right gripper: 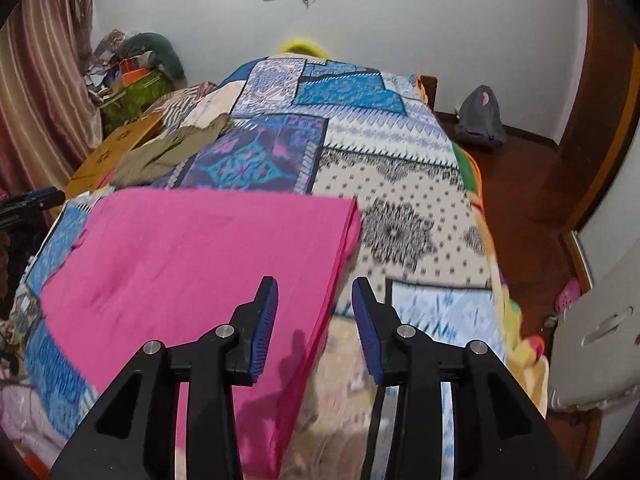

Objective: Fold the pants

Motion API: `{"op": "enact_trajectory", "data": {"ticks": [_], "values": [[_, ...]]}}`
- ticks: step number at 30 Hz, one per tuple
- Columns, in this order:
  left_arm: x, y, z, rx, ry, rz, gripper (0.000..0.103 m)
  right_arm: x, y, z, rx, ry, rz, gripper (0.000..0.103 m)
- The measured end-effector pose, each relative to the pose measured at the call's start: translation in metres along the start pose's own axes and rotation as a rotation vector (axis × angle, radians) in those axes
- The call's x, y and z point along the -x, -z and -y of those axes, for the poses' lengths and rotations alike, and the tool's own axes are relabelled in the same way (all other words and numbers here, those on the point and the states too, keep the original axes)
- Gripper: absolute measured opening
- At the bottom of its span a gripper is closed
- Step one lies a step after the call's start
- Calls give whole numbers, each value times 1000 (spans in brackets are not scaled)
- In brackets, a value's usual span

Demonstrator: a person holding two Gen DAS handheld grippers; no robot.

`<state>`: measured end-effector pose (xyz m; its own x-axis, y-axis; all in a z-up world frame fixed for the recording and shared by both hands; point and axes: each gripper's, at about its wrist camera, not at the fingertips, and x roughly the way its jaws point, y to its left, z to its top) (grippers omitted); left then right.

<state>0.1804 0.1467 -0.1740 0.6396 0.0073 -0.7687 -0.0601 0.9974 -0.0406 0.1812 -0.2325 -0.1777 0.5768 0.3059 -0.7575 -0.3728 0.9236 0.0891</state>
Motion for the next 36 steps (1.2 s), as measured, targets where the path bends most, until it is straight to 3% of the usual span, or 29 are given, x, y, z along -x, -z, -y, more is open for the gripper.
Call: {"op": "enact_trajectory", "data": {"ticks": [13, 20, 25, 28, 30, 31, 32, 36], "values": [[-84, 1, -6, 54, 98, -167, 57, -89, -49, 25, -18, 11, -68, 49], [-97, 10, -7, 62, 160, -182, 42, -144, -47, 33, -55, -42, -187, 49], [-99, 9, -6, 68, 182, -185, 30, -148, -40, 31, -65, -82, -182, 49], [-97, 8, 0, 34, 143, -165, 15, -146, -39, 32, -70, -118, -173, 29], [-93, 7, 5, 9, 115, -141, 13, -144, -38, 32, -67, -95, -163, 21], [-90, 7, 8, -5, 93, -123, 12, -143, -38, 32, -65, -90, -157, 11], [-88, 7, 9, -9, 84, -114, 8, -142, -37, 32, -62, -84, -151, 8], [-77, 3, 7, 0, 58, -72, 8, -137, -43, 29, -34, -26, -107, 5]]}}
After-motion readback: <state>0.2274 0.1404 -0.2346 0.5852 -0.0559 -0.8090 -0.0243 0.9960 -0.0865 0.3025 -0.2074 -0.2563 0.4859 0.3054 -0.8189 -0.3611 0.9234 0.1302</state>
